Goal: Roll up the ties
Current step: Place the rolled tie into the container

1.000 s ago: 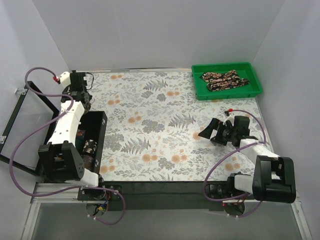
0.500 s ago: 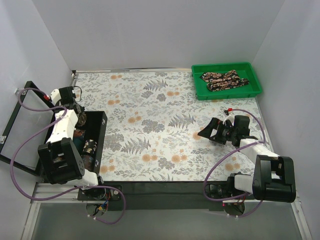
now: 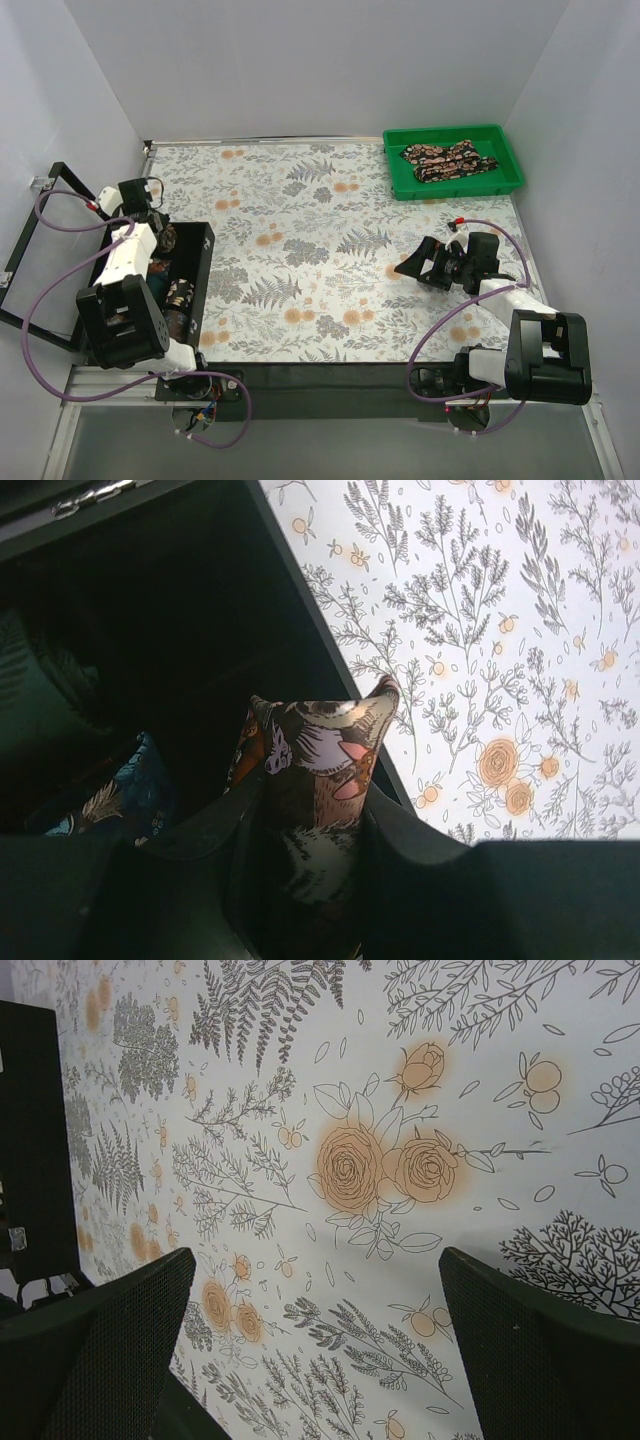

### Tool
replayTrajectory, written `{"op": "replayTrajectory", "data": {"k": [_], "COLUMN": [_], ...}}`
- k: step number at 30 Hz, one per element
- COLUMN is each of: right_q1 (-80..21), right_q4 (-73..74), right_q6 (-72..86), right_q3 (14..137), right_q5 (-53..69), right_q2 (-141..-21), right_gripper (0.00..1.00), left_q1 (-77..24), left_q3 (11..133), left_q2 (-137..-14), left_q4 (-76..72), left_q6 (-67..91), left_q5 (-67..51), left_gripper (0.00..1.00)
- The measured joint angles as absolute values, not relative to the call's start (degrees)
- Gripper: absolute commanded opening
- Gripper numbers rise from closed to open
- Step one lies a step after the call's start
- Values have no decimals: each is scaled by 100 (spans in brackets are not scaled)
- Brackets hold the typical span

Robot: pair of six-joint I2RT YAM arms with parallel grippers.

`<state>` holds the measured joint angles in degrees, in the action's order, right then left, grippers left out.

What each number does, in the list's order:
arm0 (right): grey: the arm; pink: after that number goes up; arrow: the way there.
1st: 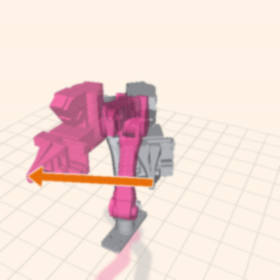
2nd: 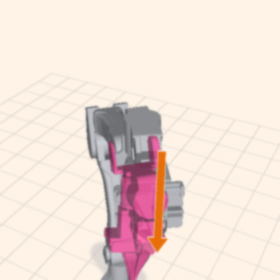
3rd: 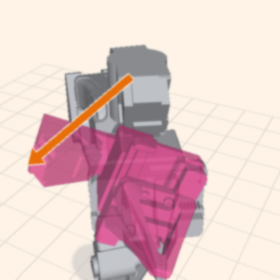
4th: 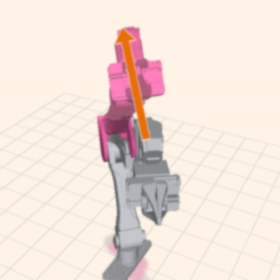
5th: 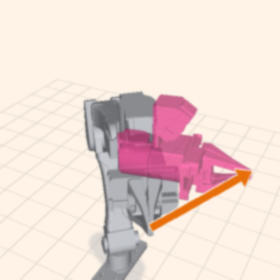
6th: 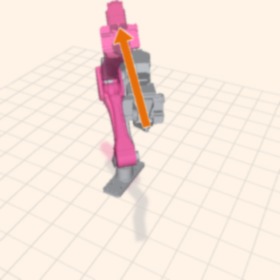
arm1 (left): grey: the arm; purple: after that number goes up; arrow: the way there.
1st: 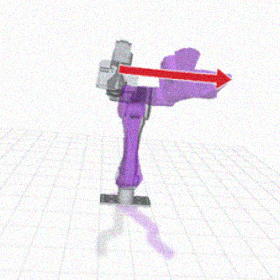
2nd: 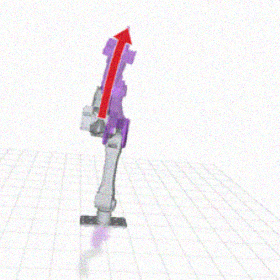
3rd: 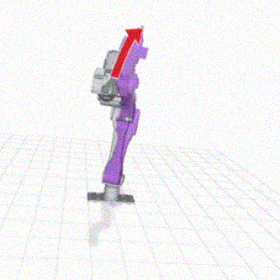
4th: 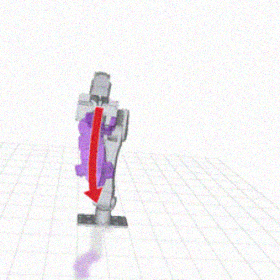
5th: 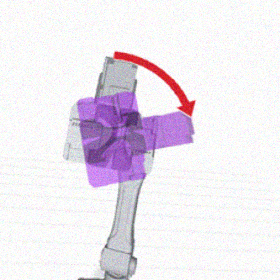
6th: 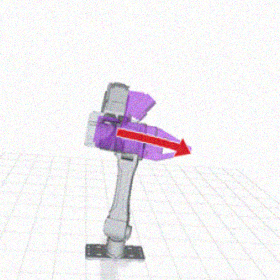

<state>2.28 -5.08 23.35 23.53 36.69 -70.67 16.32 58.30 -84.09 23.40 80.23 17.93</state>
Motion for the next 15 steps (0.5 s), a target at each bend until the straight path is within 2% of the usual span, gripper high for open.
{"op": "replayTrajectory", "data": {"k": [15], "right_q1": [228], "right_q4": [-565], "right_q6": [2381], "right_q3": [2353], "right_q5": [3774], "right_q2": [-7118], "right_gripper": [98], "left_q1": [1640], "left_q3": [5485], "left_q2": [-8381], "left_q4": [2206], "left_q6": [9717], "left_q5": [2281], "left_gripper": [9]}}
